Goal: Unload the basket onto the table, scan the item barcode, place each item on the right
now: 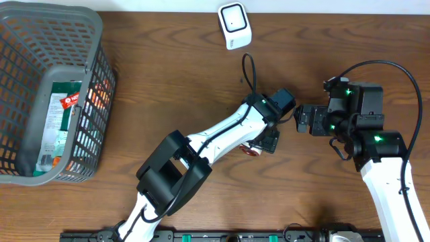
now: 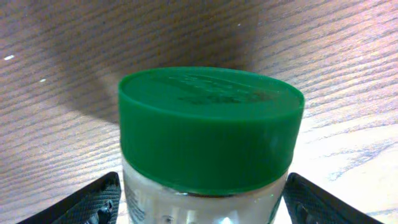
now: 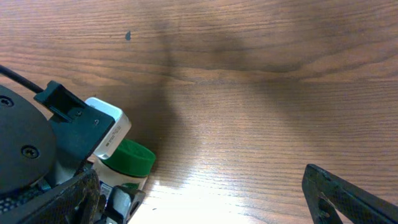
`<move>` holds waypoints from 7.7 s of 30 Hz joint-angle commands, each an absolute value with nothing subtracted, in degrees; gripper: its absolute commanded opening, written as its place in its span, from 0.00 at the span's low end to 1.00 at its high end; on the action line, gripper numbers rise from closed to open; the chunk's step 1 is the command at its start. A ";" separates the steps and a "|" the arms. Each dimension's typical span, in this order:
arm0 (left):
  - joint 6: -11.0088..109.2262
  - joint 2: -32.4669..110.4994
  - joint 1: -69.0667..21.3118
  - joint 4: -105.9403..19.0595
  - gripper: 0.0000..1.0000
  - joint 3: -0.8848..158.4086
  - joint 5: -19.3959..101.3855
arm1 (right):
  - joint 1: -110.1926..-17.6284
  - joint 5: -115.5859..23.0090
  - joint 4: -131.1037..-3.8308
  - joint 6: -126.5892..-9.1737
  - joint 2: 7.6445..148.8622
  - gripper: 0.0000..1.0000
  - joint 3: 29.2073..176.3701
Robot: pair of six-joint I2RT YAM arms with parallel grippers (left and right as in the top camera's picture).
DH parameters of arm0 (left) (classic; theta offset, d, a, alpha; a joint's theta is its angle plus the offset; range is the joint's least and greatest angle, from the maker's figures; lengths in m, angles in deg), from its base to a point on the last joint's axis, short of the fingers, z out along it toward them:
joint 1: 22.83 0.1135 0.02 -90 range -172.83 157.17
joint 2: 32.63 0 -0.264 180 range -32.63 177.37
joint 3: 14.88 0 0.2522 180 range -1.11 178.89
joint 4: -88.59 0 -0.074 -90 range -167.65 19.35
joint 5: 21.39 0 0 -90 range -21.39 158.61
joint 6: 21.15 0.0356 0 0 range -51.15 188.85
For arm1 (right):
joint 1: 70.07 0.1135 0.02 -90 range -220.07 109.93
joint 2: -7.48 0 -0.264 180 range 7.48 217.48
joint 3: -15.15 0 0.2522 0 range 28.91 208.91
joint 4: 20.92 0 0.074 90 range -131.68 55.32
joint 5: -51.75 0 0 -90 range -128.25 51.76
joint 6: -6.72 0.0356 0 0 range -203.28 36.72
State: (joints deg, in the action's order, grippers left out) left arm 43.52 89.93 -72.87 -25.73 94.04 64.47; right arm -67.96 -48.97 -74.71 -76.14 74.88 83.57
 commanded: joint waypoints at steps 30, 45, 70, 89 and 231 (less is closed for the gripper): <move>51.22 46.37 -17.81 -19.30 0.89 103.22 66.76 | -67.83 -49.27 -74.78 -76.51 75.05 0.99 84.61; 50.52 57.17 7.43 -12.90 0.90 95.50 66.74 | -67.83 -49.27 -74.78 -76.49 75.05 0.99 84.61; 32.53 75.35 7.59 -14.64 0.89 82.22 76.80 | -67.83 -49.27 -74.76 -76.49 75.05 0.99 84.61; 32.55 75.57 7.59 -24.68 0.70 72.12 76.77 | -67.83 -49.27 -74.76 -76.49 75.05 0.99 84.61; 45.71 78.87 -57.05 -44.13 0.08 68.34 61.52 | -67.83 -49.27 -74.76 -76.49 75.05 0.99 84.61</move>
